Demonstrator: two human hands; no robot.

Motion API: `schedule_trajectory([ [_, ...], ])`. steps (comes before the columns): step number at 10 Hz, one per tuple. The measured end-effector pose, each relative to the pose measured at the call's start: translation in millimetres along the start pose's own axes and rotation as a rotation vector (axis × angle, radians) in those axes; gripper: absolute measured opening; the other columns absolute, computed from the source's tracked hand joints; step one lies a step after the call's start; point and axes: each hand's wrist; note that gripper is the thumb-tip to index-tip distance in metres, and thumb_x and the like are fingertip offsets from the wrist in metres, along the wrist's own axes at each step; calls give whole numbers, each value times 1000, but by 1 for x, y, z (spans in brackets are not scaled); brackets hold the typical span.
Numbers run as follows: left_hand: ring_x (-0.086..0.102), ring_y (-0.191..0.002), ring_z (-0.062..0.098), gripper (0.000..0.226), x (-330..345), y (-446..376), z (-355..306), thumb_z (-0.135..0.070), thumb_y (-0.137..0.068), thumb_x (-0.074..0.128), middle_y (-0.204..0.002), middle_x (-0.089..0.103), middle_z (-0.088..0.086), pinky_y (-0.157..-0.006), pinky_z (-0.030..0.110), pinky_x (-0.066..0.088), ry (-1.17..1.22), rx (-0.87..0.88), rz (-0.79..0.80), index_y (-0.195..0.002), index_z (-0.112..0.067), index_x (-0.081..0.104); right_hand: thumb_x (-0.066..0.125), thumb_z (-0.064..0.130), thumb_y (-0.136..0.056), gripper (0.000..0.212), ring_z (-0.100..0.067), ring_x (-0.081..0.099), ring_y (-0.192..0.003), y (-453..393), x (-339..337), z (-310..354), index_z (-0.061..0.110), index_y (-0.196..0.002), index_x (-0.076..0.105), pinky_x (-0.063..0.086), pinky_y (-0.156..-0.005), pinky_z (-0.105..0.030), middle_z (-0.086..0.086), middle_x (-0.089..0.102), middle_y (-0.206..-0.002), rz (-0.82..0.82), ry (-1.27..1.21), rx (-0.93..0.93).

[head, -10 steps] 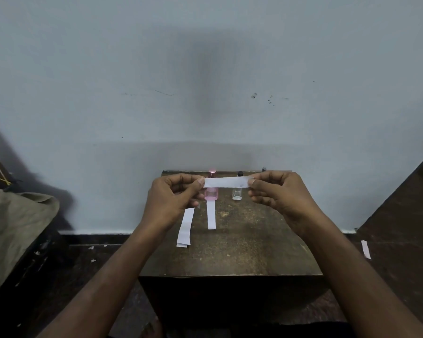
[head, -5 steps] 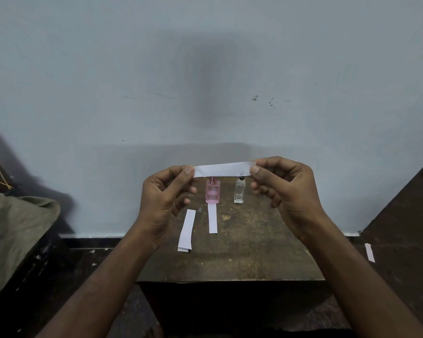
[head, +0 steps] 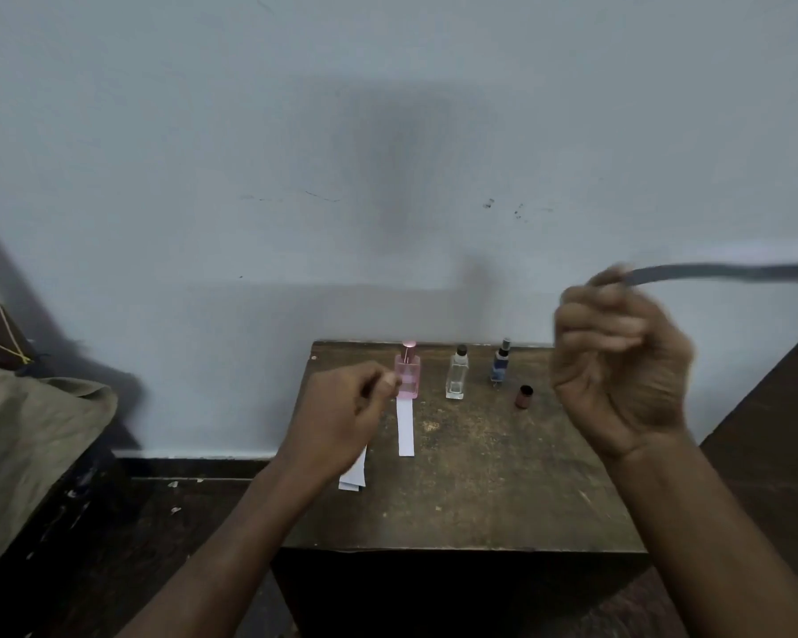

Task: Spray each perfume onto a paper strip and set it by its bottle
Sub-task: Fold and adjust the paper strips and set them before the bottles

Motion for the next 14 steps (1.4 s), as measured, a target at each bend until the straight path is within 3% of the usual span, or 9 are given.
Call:
schedule_trajectory([
  [1,58,-123,11,36,15,10,1,-39,-104,58,-132,66,-9,-104,33,51,-247,98,262,-138,-27,61,80,-1,-86,5,-20,67,-60,3,-28,-23,-1,-90,80,55,-53,-19,-11,75,-68,-514,1074,132],
  [2,30,-151,15,69,30,18,-4,-49,-104,56,-163,37,-2,-122,32,31,-385,123,388,-161,-20,32,86,3,-76,10,-10,62,-58,2,-28,-12,4,-83,79,53,-52,-15,-6,71,-69,-461,794,-5],
  [3,16,-159,17,79,40,21,-7,-52,-105,51,-173,19,2,-130,34,21,-479,182,411,-167,-14,18,76,3,-86,4,-2,58,-59,4,-7,0,5,-90,75,53,-56,-13,-1,66,-78,69,-155,-9],
  [5,3,-164,23,82,70,38,-11,-57,-107,36,-177,6,9,-133,39,7,-565,224,602,-168,-9,11,78,1,-89,9,-14,69,-58,0,-43,-27,-3,-97,79,56,-55,-20,-15,76,-73,-586,1214,250],
  [7,-1,-164,22,79,80,41,-7,-55,-109,36,-178,-3,7,-133,41,4,-576,247,673,-168,-11,9,81,9,-80,12,-2,57,-55,3,-16,-3,10,-85,71,50,-51,-10,2,64,-76,-61,39,-1],
  [9,-1,-164,23,79,80,43,-10,-56,-108,30,-177,-4,8,-132,41,3,-601,252,677,-168,-10,7,78,1,-89,4,-16,69,-57,2,-46,-21,0,-92,80,57,-55,-20,-14,76,-72,-575,1240,228],
  [11,-5,-164,20,79,73,38,-13,-53,-109,38,-178,-3,5,-131,37,-1,-567,270,697,-168,-10,10,77,4,-88,3,0,55,-56,5,-27,8,4,-89,75,52,-53,-12,-1,63,-77,55,-94,110],
  [13,67,-118,22,31,59,12,-2,-14,-104,49,-126,73,3,-102,33,49,-151,63,465,-128,-12,70,79,4,-91,4,-15,70,-64,6,-66,-6,3,-93,82,59,-64,-26,-16,79,-81,-493,1290,470],
  [14,75,-100,9,32,55,4,-11,-9,-111,45,-115,79,2,-83,15,54,285,-287,373,-128,-8,72,79,8,-93,4,-20,75,-71,7,-70,-1,5,-95,81,62,-70,-29,-15,80,-83,-472,1345,482],
])
Point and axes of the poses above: each hand's wrist, its own y-axis away from the middle knuckle, its own x-axis out of the palm, z = x × y
